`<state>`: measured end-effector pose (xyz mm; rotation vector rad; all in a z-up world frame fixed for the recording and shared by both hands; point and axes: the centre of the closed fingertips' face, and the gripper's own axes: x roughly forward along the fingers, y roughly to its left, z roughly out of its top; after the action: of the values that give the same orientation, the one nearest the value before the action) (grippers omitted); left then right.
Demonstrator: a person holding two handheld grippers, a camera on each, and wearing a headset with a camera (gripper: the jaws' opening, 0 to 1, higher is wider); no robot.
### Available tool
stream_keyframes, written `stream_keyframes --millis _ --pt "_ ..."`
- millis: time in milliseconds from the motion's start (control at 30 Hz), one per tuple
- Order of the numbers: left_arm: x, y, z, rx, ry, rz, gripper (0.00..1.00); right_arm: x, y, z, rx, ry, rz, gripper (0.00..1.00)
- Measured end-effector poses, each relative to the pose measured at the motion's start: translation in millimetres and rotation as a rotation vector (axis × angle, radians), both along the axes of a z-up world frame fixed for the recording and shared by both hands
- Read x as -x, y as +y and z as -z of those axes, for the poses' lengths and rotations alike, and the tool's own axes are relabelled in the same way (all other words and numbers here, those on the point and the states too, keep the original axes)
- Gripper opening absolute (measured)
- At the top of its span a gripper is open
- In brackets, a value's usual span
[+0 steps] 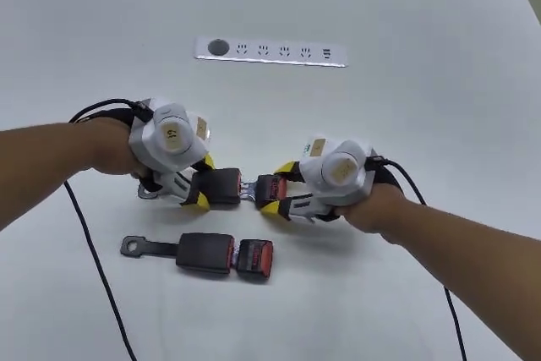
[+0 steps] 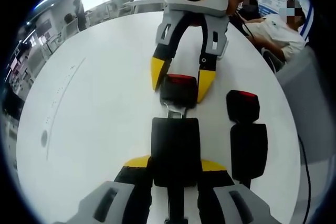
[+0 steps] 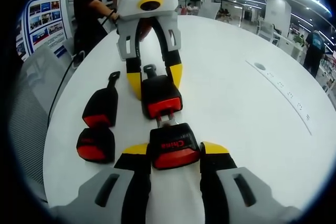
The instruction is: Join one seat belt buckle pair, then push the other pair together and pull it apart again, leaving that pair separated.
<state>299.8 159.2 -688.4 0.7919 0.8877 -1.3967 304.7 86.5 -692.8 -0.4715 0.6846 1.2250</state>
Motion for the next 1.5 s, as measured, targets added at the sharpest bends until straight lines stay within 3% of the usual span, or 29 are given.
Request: stream_keyframes --millis 300,633,1500 --pt "-1.9 2.6 2.4 -0.016 -0.003 0.037 0.34 2.1 -10.9 2.5 0.017 -0.004 -0.005 0.35" --pt "-1.5 3.1 3.0 -0.021 -0.005 0.068 0.34 10.6 -34.9 -0.2 -0.002 -0.011 0.018 0.35" --pt "-0.8 4.0 3.3 -0.055 -0.011 0.078 0.34 17.1 -95.6 -1.1 -0.005 -0.006 0.075 0.35"
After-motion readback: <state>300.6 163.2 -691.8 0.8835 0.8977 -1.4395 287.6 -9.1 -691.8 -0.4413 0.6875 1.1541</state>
